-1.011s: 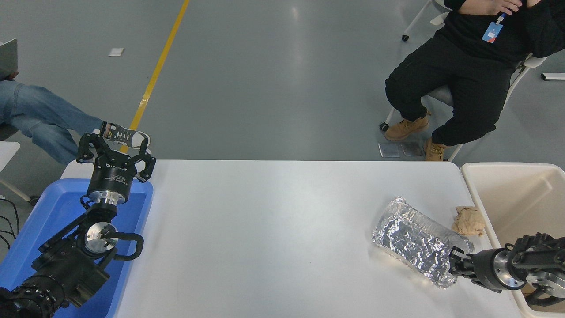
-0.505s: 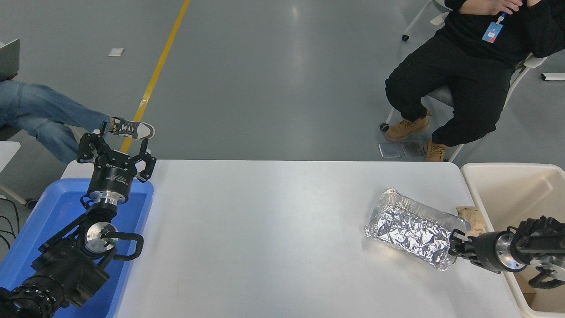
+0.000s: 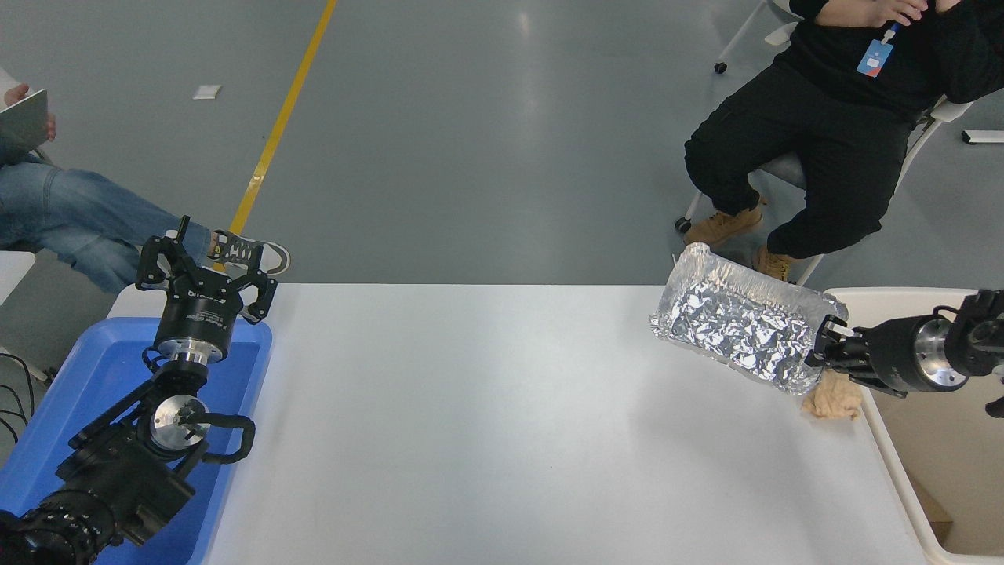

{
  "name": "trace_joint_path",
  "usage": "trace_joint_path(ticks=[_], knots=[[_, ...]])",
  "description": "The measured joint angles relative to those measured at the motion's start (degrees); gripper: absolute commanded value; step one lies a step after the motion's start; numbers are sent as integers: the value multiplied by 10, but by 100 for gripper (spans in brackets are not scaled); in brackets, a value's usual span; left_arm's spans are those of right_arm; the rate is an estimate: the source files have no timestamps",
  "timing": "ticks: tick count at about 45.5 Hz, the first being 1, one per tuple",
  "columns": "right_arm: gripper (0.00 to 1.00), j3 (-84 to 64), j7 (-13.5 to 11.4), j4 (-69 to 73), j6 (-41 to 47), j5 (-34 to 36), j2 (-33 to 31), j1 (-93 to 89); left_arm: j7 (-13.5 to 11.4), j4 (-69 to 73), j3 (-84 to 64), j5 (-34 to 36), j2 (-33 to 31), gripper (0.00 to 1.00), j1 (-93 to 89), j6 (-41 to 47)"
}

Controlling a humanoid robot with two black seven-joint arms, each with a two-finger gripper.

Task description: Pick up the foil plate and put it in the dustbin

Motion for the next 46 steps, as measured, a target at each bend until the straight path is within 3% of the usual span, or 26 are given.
trace_joint_path(ticks=[24,46], knots=[[0,-5,-2,-6,75,-1,-47,121,0,0,0,0,0,99,0,0],[0,7,-3,-140,35,34,-52,33,0,0,0,0,0,99,0,0]])
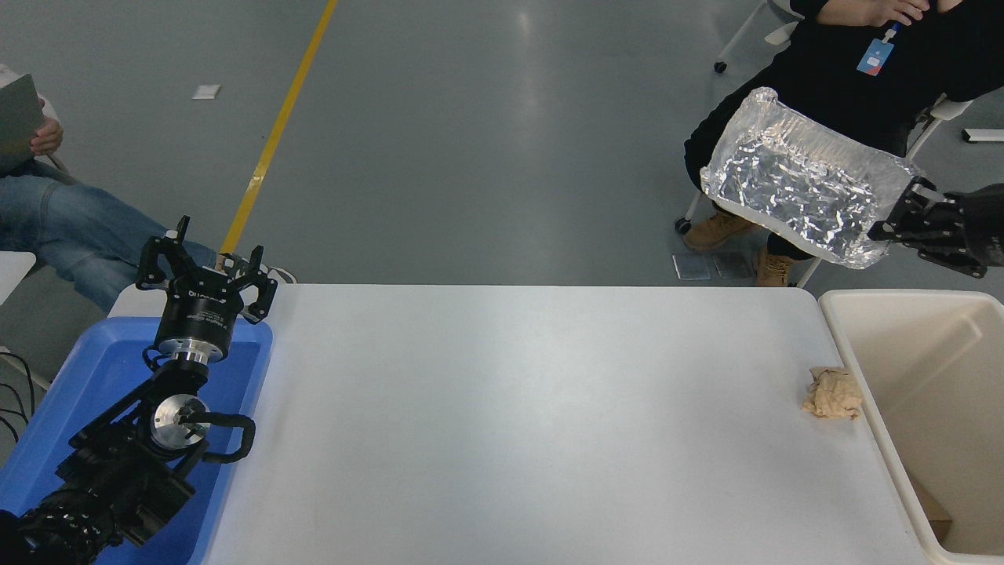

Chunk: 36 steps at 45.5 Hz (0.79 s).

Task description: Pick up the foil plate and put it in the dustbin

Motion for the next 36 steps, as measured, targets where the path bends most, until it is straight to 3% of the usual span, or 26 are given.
trace_joint_path(ticks=[16,36], knots=[[0,70,0,-162,-83,71,31,-209,0,0,0,0,0,99,0,0],[0,108,0,-227,-207,188,69,-400,0,0,0,0,0,99,0,0]])
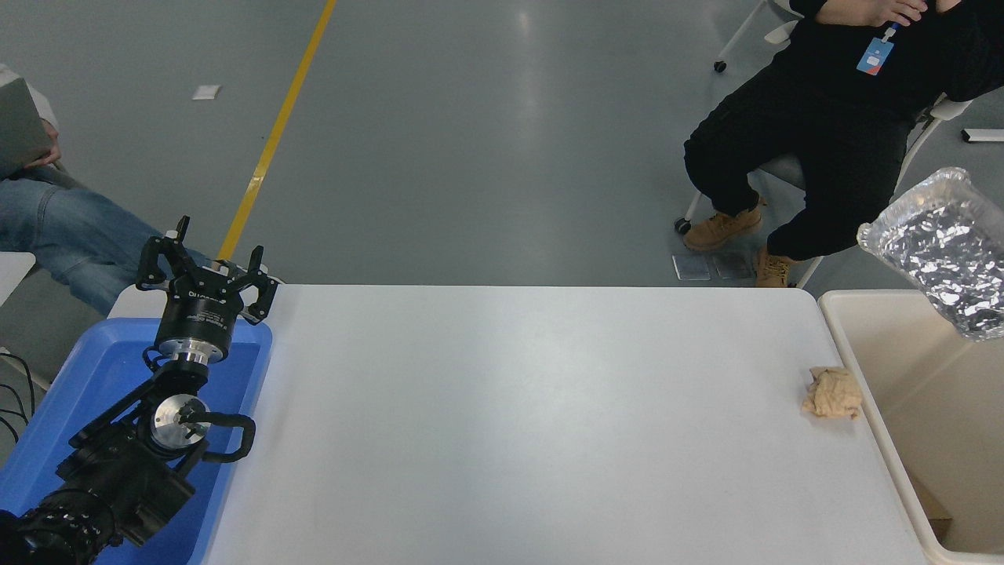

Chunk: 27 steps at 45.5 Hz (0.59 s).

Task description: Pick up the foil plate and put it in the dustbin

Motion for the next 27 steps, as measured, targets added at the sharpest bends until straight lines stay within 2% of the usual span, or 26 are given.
trace_joint_path(ticks=[18,19,21,22,27], knots=[[0,13,-1,-87,-45,70,62,-134,0,0,0,0,0,99,0,0],[12,15,-1,-90,-45,72,64,-139,0,0,0,0,0,99,0,0],[42,18,-1,-95,-47,76,68,-150,0,0,0,0,0,99,0,0],[53,19,-2,-97,-47,78,70,-153,0,0,0,0,0,99,0,0],[81,23,-2,-104,-48,83,77,-167,0,0,0,0,0,99,0,0]])
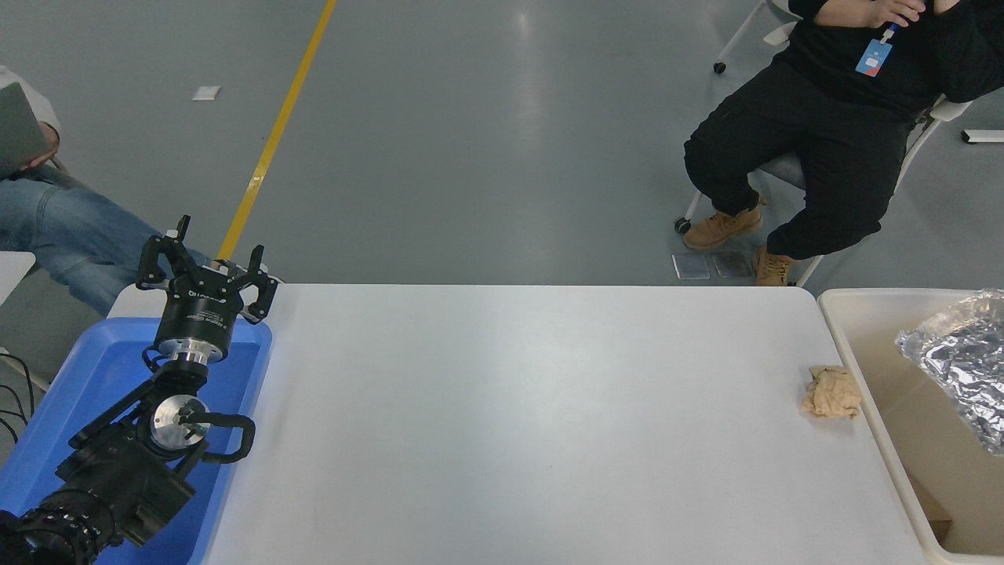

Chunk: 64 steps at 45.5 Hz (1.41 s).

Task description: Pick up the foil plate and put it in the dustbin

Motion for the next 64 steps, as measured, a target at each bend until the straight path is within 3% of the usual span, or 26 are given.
trace_joint_path(ticks=[5,17,28,52,64], knots=[[100,2,0,-1,2,1,4,-6,0,0,0,0,0,99,0,0],[100,-8,-1,-3,5,-7,-3,32,0,0,0,0,0,99,0,0],[100,-95,-1,21,25,-59,-6,179,0,0,0,0,0,99,0,0],[100,-313,-1,176,159,-122,133,521,0,0,0,0,0,99,0,0],[100,-347,-1,379,219,-190,158,684,0,0,0,0,0,99,0,0]])
